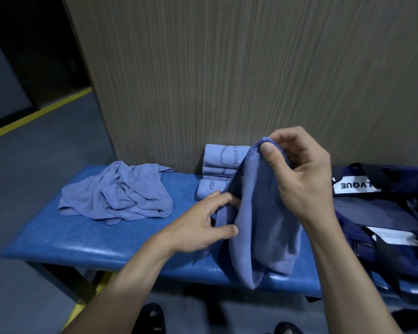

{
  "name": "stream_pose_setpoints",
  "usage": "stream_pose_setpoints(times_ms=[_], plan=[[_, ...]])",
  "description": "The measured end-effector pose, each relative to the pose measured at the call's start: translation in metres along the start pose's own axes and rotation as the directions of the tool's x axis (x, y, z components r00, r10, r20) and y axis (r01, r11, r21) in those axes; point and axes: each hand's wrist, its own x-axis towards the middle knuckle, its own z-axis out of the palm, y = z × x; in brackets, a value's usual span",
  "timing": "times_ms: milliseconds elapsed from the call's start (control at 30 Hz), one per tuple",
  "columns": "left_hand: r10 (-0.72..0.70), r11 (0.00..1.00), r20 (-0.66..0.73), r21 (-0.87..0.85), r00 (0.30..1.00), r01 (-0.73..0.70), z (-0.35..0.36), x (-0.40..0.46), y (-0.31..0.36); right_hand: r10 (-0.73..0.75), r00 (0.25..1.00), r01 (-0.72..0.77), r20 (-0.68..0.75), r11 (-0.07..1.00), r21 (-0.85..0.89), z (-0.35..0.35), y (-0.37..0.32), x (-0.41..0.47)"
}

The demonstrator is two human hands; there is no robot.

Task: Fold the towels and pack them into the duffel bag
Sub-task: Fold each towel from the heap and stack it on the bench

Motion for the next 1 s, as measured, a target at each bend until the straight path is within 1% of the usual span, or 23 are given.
stream_pose_setpoints(times_ms=[100, 200, 333, 467, 533, 633, 733, 800, 867, 933, 1000], plan=[[-0.01, 0.997, 0.04, 0.08, 0.999, 0.007, -0.005, -0.002, -0.004, 0.018, 1.0, -0.018, -0.022, 1.0, 0.004, -0.003, 0.003, 0.0], [-0.023, 0.995, 0.061, 0.094, 0.998, 0.017, -0.005, -0.004, -0.007, 0.03, 0.999, -0.03, -0.037, 1.0, 0.007, -0.005, 0.005, 0.001], [-0.041, 0.986, 0.101, 0.167, 0.994, 0.024, 0.001, -0.006, -0.011, 0.038, 0.997, -0.037, -0.069, 0.999, 0.024, -0.005, 0.007, 0.002], [-0.072, 0.971, 0.096, 0.236, 0.993, 0.048, -0.001, -0.007, -0.016, 0.064, 0.984, -0.058, -0.168, 0.998, 0.04, -0.01, 0.014, 0.003], [-0.077, 0.956, 0.067, 0.29, 0.995, 0.054, -0.004, -0.008, -0.022, 0.083, 0.977, -0.077, -0.198, 0.996, 0.039, -0.012, 0.019, 0.003], [-0.044, 0.905, -0.041, 0.421, 0.998, 0.057, -0.01, -0.009, -0.031, 0.117, 0.965, -0.11, -0.235, 0.993, 0.044, -0.014, 0.028, 0.001], [-0.033, 0.87, -0.195, 0.477, 0.98, 0.125, -0.02, -0.012, -0.04, 0.148, 0.947, -0.137, -0.284, 0.989, 0.059, -0.016, 0.036, -0.001], [-0.028, 0.855, -0.366, 0.474, 0.93, 0.212, -0.029, -0.013, -0.042, 0.18, 0.932, -0.161, -0.315, 0.983, 0.083, -0.019, 0.041, -0.002], [0.01, 0.848, -0.528, 0.454, 0.849, 0.272, -0.037, -0.014, -0.039, 0.203, 0.918, -0.176, -0.341, 0.978, 0.11, -0.021, 0.045, -0.004], [0.027, 0.855, -0.607, 0.426, 0.794, 0.296, -0.044, -0.016, -0.034, 0.23, 0.902, -0.191, -0.364, 0.972, 0.139, -0.023, 0.048, -0.006], [0.001, 0.872, -0.621, 0.385, 0.784, 0.304, -0.05, -0.019, -0.034, 0.261, 0.888, -0.207, -0.38, 0.962, 0.177, -0.025, 0.05, -0.006]])
